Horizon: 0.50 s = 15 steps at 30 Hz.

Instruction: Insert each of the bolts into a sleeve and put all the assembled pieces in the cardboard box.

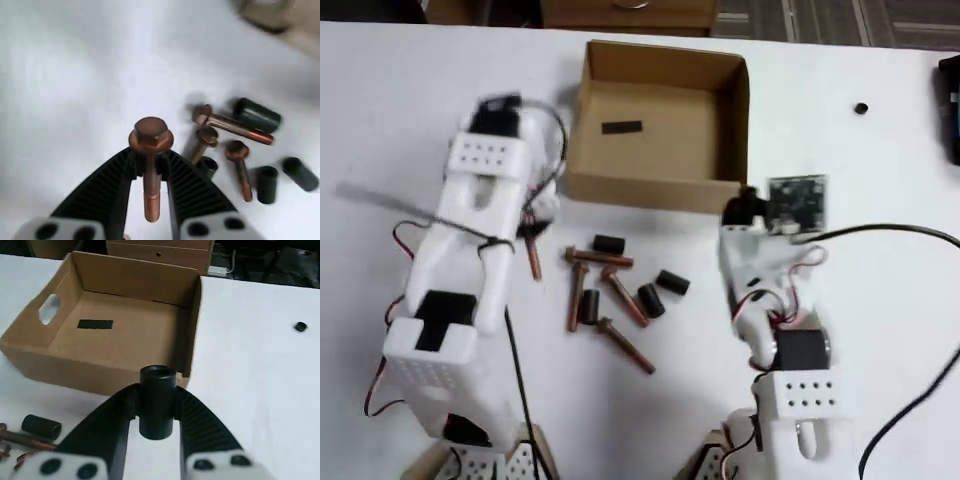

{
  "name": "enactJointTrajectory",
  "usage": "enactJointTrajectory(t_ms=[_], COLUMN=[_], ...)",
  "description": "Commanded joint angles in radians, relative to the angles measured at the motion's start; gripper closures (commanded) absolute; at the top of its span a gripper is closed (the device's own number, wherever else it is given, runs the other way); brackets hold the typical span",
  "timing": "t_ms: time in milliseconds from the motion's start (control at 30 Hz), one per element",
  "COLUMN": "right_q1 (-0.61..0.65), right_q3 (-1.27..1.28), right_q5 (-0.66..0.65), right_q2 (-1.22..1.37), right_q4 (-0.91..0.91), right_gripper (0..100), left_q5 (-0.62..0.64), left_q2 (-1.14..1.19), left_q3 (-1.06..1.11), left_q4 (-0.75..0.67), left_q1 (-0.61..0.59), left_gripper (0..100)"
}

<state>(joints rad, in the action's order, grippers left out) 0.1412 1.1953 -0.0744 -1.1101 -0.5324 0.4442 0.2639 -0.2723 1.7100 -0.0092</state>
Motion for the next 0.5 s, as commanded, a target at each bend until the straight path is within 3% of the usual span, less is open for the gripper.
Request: enactJointTrajectory(t_ms=[0, 133, 300, 467], right_q1=[0.074, 0.136, 0.214, 0.338], right_q3=[-0.058, -0.114, -0.230, -0.293], right_q5=[-0.003, -0.002, 0.133, 0.163], right_q2=[-0.033, -0.033, -0.033, -0.033], right_q4=[-0.016, -0.114, -0.274, -0.377], right_gripper=[97.9, 97.9, 97.9, 97.9], left_q5=[-0.054, -0.066, -0.061, -0.061], left_q2=[-0.181, -0.345, -0.483, -0.635], left_q3=[-0.209, -0.203, -0.114, -0.101], left_q4=[0.060, 0.060, 0.060, 0.023], left_q1=[-0.006, 0.025, 0.109, 0.193], left_gripper=[98, 98, 98, 98])
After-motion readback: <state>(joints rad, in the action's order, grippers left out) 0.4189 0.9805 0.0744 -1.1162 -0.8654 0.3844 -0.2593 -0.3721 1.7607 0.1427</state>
